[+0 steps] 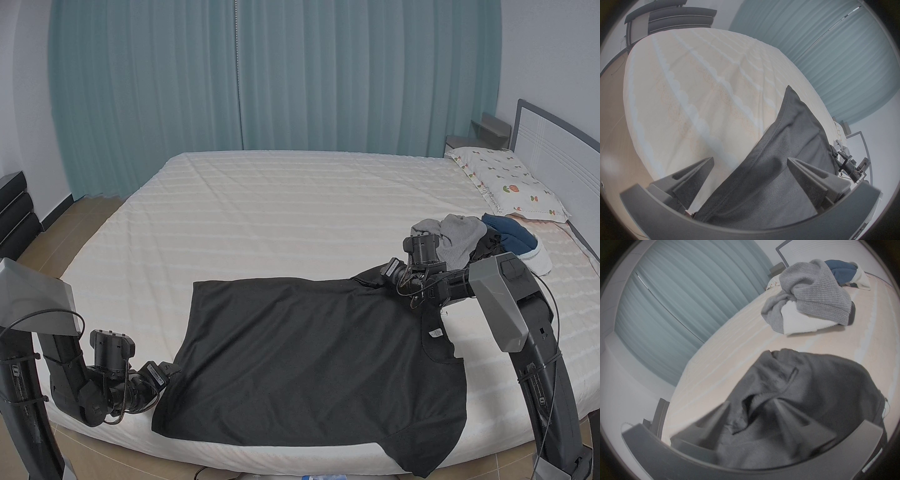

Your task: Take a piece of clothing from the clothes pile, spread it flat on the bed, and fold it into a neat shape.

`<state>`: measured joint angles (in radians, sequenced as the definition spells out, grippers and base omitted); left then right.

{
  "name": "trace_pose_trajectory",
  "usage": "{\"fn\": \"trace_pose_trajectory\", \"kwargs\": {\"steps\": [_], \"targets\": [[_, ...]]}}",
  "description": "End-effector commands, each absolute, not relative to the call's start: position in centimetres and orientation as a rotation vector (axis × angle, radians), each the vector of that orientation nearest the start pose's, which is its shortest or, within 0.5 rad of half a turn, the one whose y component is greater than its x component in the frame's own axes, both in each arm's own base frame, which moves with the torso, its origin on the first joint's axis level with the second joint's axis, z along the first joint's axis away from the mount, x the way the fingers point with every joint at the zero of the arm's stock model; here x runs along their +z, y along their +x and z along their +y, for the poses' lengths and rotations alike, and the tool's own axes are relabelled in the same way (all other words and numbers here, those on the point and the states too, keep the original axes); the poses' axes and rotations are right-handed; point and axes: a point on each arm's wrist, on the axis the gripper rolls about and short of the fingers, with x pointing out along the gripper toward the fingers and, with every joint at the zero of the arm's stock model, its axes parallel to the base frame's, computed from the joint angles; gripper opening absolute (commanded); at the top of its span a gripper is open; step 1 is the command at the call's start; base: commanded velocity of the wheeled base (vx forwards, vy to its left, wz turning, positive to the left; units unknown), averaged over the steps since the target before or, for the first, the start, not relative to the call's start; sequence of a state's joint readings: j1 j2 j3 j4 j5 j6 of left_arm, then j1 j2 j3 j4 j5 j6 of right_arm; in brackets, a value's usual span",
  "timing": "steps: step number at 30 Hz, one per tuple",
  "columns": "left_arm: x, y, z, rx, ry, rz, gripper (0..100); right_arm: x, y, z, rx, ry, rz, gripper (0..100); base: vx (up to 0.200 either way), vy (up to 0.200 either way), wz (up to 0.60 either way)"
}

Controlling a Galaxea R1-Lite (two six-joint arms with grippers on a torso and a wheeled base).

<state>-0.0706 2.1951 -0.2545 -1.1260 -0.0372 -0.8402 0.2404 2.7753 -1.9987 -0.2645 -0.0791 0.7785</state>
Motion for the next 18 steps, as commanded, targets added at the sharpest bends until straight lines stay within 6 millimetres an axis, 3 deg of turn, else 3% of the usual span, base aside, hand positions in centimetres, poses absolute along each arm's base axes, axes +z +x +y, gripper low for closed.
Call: {"fn": "trace_pose_trajectory", "kwargs": {"steps": [1,8,10,14,18], "targets": [[-2.2,25.2,-1.9,0.249,-0.779,0.811,100,-1.3,53.5,12.8,-0.035,0.688,0.479,0,0.0,0.0,0.0],[-2.4,25.2,-1.9,0.25,-0.776,0.817,100,-0.6,53.9,12.3,-0.016,0.693,0.412,0,0.0,0.0,0.0],[-2.4,25.1,-1.9,0.25,-0.776,0.819,100,0.1,54.2,12.1,0.009,0.69,0.346,0,0.0,0.0,0.0],[-2.4,25.1,-1.9,0.249,-0.775,0.819,100,4.1,54.9,10.3,0.051,0.626,0.1,0,0.0,0.0,0.0],[-2.4,25.1,-2.0,0.248,-0.774,0.822,100,4.1,55.1,9.2,0.044,0.552,0.083,0,0.0,0.0,0.0]]}}
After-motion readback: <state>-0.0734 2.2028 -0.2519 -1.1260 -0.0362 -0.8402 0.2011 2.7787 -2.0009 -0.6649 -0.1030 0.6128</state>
